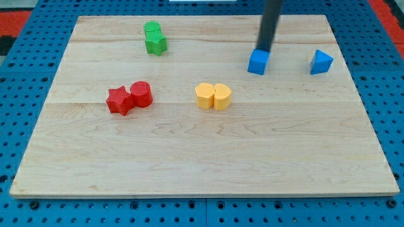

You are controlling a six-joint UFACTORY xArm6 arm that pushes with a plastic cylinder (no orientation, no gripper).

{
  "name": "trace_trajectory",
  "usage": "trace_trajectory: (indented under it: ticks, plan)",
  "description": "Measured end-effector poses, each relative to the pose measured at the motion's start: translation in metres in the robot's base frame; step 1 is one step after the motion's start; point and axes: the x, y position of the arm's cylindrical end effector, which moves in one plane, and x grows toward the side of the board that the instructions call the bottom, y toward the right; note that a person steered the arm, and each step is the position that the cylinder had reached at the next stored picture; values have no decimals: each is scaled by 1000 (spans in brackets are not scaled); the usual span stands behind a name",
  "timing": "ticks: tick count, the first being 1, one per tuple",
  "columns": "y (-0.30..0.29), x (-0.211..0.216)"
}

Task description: Move your arm closer to the blue triangle

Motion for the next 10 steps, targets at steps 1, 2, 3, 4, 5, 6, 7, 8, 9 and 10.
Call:
trace_trajectory:
  ticks: [1, 2, 3, 4, 5, 6, 7, 8, 9, 10]
  plan:
    - [22, -15]
    - [94, -33]
    - [150, -14]
    - [176, 8]
    - [189, 15]
    - [189, 11]
    - [189, 9]
    - [187, 10]
    - [174, 22]
    - [153, 23]
